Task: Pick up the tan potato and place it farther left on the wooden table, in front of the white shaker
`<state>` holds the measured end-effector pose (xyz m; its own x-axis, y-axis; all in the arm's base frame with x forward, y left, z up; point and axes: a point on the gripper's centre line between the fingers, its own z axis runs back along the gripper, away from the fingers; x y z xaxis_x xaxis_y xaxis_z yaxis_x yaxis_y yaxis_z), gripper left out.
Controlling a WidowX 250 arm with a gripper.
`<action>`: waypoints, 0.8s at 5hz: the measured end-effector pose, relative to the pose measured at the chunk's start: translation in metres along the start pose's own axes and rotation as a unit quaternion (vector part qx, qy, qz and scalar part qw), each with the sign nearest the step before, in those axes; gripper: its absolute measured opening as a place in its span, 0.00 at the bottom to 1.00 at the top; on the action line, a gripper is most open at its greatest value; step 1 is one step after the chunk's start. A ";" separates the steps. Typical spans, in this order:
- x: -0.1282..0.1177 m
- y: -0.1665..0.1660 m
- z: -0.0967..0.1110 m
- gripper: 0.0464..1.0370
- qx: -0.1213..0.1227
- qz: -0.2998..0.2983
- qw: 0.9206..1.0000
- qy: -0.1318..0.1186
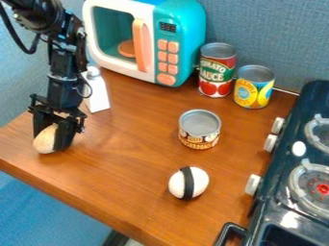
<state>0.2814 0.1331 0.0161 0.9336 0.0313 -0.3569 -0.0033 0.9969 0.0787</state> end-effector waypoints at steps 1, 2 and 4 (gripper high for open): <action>-0.010 0.002 0.002 0.94 -0.047 0.007 0.998 -0.035; -0.024 -0.005 0.031 0.97 -0.063 0.001 0.993 -0.101; -0.027 -0.036 0.054 0.96 -0.071 -0.023 0.989 -0.124</action>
<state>0.2753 0.0920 0.0734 0.9932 -0.0150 -0.1156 0.0068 0.9975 -0.0710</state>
